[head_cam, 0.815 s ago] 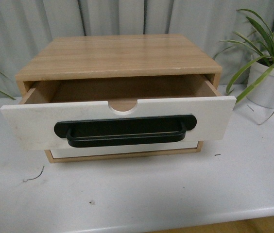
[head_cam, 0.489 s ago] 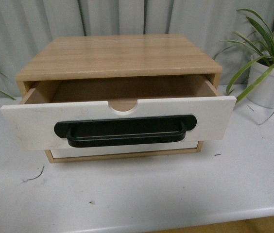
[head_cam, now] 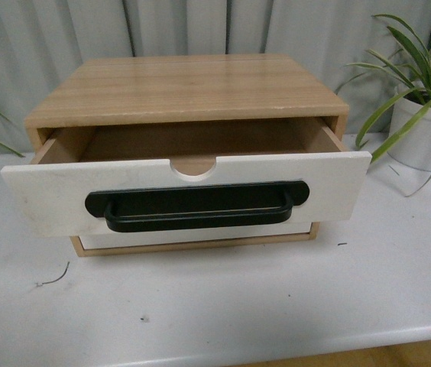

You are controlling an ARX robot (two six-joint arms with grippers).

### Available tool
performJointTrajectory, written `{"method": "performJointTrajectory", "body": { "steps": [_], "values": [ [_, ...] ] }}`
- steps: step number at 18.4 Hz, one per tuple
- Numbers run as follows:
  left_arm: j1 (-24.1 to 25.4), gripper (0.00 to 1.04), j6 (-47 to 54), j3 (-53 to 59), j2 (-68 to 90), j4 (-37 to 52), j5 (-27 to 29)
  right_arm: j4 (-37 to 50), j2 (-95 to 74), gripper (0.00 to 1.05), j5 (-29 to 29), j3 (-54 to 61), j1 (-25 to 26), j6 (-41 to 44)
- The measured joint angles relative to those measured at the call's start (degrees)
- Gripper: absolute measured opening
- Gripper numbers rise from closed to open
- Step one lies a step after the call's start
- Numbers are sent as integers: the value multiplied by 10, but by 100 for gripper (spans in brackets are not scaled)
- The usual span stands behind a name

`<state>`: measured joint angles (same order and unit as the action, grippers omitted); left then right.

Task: Close drawer sideways

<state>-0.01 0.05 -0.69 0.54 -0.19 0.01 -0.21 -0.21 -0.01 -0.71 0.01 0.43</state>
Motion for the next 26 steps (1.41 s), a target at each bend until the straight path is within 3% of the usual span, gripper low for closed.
{"method": "performJointTrajectory", "body": {
  "steps": [14,15,16,17,19,21,23,26],
  "values": [
    [1,98,-2,0,0,-2,-5,-6,-1,98,5,-1,-1,-3],
    [3,98,-15,0,8,-16,-48,-75,-55,98,113,-30,-60,-64],
    [-43,98,-6,-2,35,-11,-53,-73,-136,98,173,-63,-114,-116],
    [-99,98,35,-3,74,10,-45,-58,-197,98,172,-97,-137,-119],
    [-181,98,162,-4,170,71,-45,-56,-318,98,160,-144,-193,-32],
    [-227,98,307,-4,287,150,-45,-53,-421,98,155,-150,-238,105],
    [-248,98,436,-9,442,286,-38,23,-517,98,156,-167,-279,238],
    [-267,98,488,-46,603,423,-33,147,-637,98,150,-200,-297,324]
  ]
}}
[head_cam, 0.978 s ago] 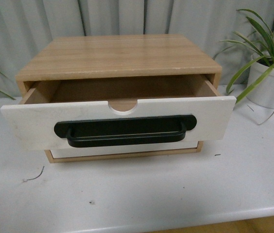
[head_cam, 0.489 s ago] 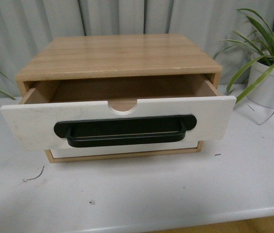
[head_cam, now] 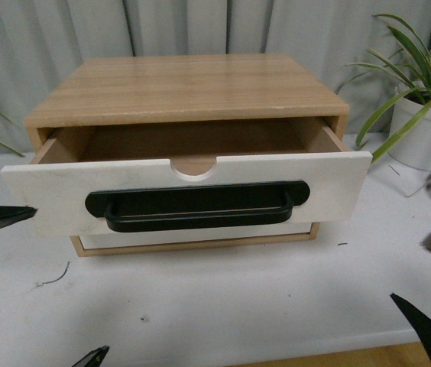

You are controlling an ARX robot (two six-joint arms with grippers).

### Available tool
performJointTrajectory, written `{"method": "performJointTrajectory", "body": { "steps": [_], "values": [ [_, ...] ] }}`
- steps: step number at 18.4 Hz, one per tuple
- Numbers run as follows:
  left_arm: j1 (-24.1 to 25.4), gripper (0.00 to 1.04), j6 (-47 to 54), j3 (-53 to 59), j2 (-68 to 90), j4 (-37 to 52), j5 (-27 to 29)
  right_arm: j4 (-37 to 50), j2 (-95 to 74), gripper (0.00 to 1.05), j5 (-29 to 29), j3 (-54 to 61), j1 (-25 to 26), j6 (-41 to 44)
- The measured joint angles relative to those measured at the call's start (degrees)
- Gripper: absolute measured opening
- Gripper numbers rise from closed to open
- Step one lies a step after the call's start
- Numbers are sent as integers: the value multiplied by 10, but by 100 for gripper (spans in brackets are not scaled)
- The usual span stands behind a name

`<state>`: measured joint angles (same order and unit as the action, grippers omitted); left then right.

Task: Close drawer sideways

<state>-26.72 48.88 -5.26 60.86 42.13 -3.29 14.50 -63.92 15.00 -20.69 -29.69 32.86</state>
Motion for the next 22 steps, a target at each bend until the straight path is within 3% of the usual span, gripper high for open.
{"method": "performJointTrajectory", "body": {
  "steps": [6,13,22],
  "values": [
    [-1,98,5,-20,93,43,-3,33,-86,98,-20,-31,-3,33],
    [32,98,7,-111,249,90,-18,97,-266,98,-86,-134,26,38],
    [68,98,35,-296,400,50,-25,121,-419,98,-127,-295,82,60]
  ]
}}
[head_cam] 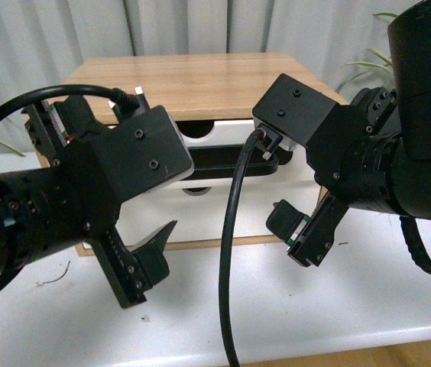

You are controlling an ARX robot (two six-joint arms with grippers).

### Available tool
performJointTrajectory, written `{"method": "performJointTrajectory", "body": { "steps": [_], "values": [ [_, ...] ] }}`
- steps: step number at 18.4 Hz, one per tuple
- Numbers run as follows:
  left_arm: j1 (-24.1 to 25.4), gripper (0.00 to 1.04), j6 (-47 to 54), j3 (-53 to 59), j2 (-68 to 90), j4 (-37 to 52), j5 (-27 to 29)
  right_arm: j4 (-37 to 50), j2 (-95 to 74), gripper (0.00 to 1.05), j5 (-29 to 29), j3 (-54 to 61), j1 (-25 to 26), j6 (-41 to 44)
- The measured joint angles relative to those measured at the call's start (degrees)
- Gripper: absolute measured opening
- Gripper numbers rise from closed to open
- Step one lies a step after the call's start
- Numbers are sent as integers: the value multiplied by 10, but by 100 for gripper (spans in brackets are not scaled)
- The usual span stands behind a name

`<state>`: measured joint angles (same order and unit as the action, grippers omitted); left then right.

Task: Close drawer sideways

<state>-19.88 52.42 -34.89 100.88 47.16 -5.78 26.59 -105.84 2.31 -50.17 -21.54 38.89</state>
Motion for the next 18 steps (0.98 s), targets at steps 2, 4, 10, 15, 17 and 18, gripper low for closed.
{"method": "performJointTrajectory", "body": {
  "steps": [2,4,10,15,17,18],
  "values": [
    [3,98,1,-17,10,-3,1,11,-8,98,-3,-4,0,1],
    [7,98,4,-32,19,-5,2,17,-21,98,-5,-19,3,-2],
    [14,98,8,-66,49,-25,0,21,-39,98,-7,-33,6,-17],
    [13,98,16,-49,22,-24,14,-1,-16,98,-32,-29,13,-48],
    [16,98,7,1,-35,-15,13,-5,41,98,-33,22,21,-67],
    [19,98,0,25,-64,-14,13,-3,78,98,-32,52,26,-79]
  ]
}}
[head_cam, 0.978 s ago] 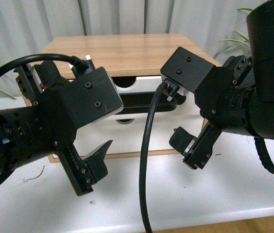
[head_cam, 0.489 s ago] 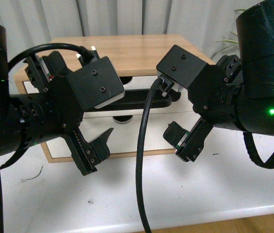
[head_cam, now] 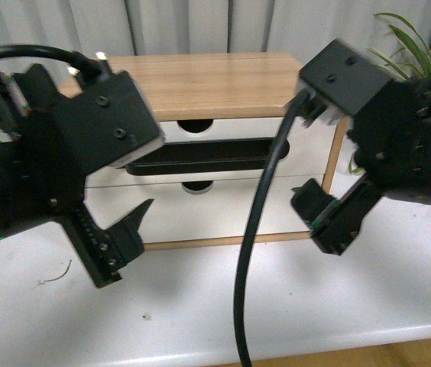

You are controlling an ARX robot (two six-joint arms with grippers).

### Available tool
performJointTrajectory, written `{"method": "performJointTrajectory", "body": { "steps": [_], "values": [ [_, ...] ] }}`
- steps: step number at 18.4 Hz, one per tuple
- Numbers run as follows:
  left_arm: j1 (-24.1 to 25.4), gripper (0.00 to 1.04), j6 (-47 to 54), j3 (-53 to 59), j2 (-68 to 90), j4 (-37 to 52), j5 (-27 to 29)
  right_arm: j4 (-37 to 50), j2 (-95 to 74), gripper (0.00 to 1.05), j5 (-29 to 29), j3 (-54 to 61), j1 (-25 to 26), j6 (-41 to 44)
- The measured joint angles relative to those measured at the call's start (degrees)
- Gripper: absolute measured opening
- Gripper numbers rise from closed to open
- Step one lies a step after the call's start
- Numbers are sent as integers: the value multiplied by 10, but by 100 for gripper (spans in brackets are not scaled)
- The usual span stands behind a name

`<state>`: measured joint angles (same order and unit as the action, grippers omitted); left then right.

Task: Close drawer sideways

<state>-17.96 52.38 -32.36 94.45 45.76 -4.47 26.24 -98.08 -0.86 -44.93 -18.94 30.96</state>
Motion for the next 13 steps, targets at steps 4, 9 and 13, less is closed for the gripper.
{"method": "performJointTrajectory", "body": {
  "steps": [4,9,13],
  "values": [
    [32,98,-119,136,-233,-92,-7,-18,224,98,56,164,10,-91],
    [92,98,-292,228,-544,-276,-8,-123,487,98,165,280,4,-191],
    [182,98,-440,269,-728,-374,-42,-168,615,98,238,319,-9,-287]
  ]
}}
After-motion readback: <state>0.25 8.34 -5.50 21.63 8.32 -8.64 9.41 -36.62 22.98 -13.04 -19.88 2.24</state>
